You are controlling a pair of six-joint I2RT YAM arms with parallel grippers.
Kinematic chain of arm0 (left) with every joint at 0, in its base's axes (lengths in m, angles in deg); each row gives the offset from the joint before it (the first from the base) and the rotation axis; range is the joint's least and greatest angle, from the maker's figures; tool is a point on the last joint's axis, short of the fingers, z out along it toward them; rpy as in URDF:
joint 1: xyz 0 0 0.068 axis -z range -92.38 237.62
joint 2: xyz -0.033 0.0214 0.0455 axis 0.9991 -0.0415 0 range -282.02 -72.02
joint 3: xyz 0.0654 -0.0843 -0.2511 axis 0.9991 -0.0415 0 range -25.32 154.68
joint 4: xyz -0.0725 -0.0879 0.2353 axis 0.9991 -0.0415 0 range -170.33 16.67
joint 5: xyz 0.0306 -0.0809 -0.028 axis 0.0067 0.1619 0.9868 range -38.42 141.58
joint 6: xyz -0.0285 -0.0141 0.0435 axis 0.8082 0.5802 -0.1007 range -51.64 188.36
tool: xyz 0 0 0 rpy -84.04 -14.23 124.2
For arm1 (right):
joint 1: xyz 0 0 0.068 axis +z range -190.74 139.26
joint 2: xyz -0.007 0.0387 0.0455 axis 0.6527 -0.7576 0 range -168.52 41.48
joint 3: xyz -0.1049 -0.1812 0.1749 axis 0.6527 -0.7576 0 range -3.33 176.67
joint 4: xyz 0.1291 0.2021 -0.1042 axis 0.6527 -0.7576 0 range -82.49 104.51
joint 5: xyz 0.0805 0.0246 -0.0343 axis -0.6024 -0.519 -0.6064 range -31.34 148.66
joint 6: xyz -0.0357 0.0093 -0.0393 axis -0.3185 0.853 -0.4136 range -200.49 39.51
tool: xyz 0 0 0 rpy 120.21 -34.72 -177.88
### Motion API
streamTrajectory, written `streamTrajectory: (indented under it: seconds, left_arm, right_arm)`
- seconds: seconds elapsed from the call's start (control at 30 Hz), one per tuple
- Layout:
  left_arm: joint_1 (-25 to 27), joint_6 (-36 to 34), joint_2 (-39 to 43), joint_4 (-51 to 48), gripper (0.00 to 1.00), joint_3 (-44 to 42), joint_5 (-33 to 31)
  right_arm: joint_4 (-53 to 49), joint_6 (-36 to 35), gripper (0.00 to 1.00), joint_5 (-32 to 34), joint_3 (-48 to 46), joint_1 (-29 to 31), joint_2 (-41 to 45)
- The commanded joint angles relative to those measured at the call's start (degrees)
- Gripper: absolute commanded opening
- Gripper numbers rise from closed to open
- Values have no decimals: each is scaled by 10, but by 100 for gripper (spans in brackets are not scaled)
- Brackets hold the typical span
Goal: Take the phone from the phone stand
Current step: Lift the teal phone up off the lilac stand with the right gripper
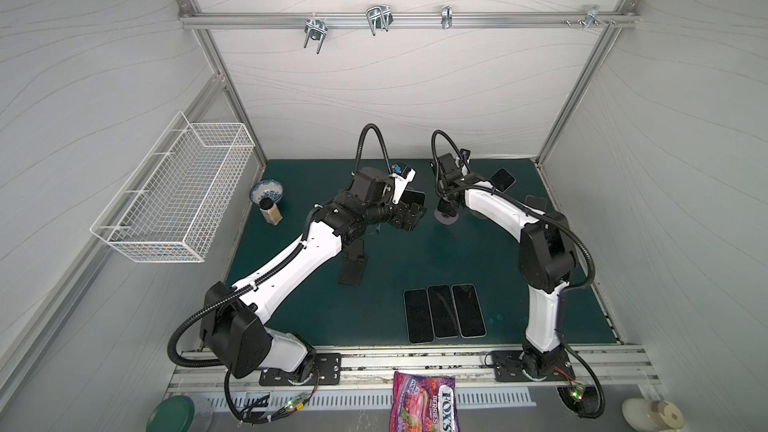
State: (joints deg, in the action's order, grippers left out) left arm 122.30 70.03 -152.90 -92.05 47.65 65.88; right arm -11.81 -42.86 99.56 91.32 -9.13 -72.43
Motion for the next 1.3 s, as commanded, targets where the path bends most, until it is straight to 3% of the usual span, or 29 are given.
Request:
streamTrajectory:
  seconds: [0.0, 0.37, 1.27]
  left_arm:
    - [2, -9, 4, 4, 90, 26, -2]
    - [7, -15, -1, 6, 90, 23, -11]
    - [9, -10, -12, 13, 90, 17, -23]
  right_arm:
    - [7, -1, 80, -1, -4, -2, -8]
    - [34, -30, 72, -8, -16, -3, 0]
    - [92, -72, 66, -26, -50, -10, 52]
